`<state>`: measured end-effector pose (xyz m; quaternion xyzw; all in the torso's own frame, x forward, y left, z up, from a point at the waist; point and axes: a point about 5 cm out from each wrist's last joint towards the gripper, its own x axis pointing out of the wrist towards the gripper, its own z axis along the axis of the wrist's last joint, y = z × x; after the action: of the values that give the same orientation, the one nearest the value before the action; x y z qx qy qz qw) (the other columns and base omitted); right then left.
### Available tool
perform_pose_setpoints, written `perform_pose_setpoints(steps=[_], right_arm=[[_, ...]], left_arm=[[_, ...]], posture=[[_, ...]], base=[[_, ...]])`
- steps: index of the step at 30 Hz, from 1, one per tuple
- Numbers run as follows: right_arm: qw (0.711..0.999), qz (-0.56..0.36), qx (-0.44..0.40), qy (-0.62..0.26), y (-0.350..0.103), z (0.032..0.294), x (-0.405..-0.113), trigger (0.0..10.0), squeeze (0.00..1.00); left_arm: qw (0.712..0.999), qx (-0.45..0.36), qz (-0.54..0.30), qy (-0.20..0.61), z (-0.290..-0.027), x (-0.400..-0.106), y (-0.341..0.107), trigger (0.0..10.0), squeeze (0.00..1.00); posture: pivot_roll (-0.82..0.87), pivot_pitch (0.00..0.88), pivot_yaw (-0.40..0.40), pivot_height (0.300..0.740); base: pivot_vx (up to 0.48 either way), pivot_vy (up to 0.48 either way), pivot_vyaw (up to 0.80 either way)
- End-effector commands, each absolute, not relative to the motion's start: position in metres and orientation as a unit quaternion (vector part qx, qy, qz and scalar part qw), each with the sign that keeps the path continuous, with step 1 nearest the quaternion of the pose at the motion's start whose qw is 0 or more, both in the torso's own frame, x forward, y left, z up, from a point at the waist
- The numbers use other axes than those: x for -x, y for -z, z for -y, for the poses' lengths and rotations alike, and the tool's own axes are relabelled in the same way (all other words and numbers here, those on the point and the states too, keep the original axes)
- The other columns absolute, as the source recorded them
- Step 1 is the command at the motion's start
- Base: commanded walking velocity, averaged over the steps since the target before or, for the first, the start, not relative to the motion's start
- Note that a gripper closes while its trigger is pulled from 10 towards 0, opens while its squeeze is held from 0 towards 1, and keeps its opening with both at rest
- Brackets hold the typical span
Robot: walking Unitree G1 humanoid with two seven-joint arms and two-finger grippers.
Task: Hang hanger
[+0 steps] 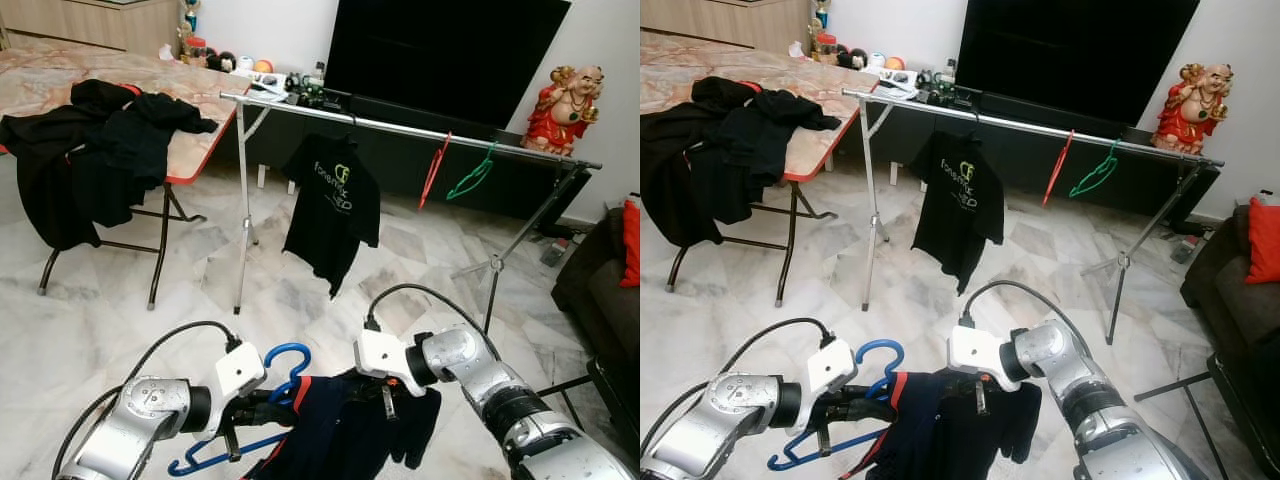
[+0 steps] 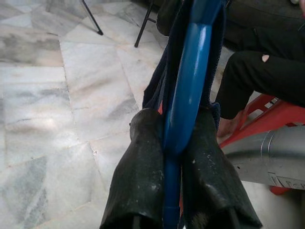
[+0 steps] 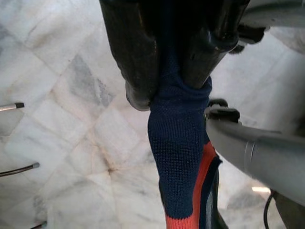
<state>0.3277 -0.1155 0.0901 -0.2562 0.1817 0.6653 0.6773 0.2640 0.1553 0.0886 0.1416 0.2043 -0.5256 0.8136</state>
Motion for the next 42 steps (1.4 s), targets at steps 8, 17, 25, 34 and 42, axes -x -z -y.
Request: perform_pose_setpoints(steps=[8, 17, 25, 34, 42], right_arm=[[0.701, -0.147, 0.182, -0.674, -0.096, 0.112, -0.327, 10.0, 0.0], [0.704, -0.147, 0.167, -0.675, -0.095, 0.111, -0.326, 10.0, 0.0], [0.706, -0.134, 0.135, -0.682, -0.097, 0.107, -0.325, 10.0, 0.0], [0.71, -0.127, 0.108, -0.684, -0.095, 0.104, -0.323, 10.0, 0.0], [0.73, -0.11, 0.071, -0.671, -0.101, 0.103, -0.327, 3.6, 0.0]], left_arm=[[0.831, -0.133, -0.198, 0.502, -0.156, -0.271, -0.092, 0.0, 0.0], [0.83, -0.133, -0.198, 0.504, -0.155, -0.272, -0.092, 0.0, 0.0], [0.828, -0.132, -0.199, 0.507, -0.154, -0.272, -0.091, 0.0, 0.0], [0.829, -0.131, -0.199, 0.506, -0.152, -0.271, -0.09, 0.0, 0.0], [0.829, -0.13, -0.2, 0.506, -0.152, -0.271, -0.089, 0.0, 0.0]], posture=[[0.23, 0.0, -0.221, 0.74], [0.23, 0.0, -0.223, 0.74], [0.23, 0.0, -0.224, 0.74], [0.24, 0.0, -0.224, 0.74], [0.23, 0.0, -0.223, 0.74]], base=[[0.0, 0.0, 0.0], [0.0, 0.0, 0.0], [0.0, 0.0, 0.0], [0.0, 0.0, 0.0], [0.0, 0.0, 0.0]])
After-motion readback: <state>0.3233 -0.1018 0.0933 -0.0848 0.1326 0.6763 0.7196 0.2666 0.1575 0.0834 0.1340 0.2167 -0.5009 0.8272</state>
